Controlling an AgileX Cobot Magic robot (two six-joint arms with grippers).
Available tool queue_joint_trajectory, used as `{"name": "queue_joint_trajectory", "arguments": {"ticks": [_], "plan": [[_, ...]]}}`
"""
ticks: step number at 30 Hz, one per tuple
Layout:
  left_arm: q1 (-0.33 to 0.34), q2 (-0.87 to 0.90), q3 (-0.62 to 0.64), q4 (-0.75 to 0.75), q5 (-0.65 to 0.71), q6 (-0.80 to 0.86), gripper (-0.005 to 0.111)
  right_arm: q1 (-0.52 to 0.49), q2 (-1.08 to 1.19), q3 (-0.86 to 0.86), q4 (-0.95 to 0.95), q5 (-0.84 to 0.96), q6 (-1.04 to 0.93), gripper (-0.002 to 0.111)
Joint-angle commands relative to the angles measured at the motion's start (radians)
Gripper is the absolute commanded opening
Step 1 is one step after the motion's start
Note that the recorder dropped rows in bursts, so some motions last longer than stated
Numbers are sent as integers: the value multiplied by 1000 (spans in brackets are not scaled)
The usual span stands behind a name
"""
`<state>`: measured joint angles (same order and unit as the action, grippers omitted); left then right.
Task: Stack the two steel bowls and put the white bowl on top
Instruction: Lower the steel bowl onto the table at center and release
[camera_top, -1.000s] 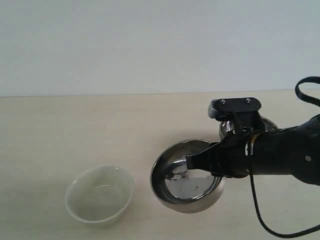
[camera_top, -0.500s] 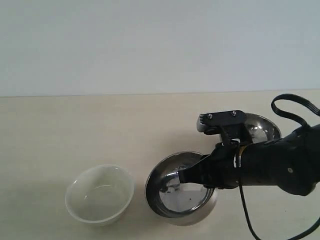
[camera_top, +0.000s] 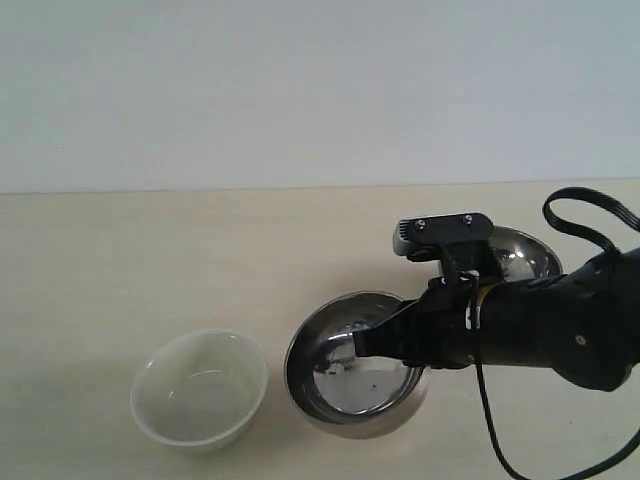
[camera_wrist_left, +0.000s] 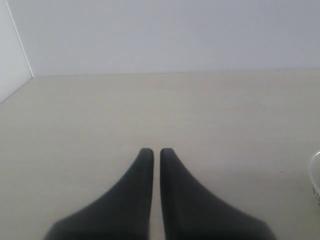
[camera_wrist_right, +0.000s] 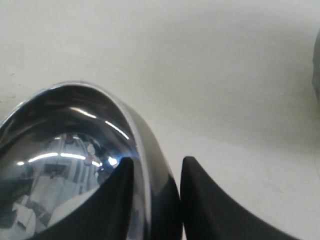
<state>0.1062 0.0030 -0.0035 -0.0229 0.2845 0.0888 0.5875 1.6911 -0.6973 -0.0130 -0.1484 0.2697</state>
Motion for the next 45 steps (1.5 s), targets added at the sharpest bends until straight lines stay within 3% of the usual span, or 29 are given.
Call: {"name": "queue_joint_trajectory", "arguments": {"ticks": [1,40,43,45], "plan": [[1,-3,3,-3,-7,-11,4,1,-3,-2,3,-20,-5,0],[1,-3,3,-3,-7,-11,4,1,87,-4,13,-61,72,0],[1,-3,3,-3,-7,-11,4,1,87,-4,13,-65,72,8],[1,-3,3,-3,-7,-11,4,1,87,-4,13,-63,72,21]]}}
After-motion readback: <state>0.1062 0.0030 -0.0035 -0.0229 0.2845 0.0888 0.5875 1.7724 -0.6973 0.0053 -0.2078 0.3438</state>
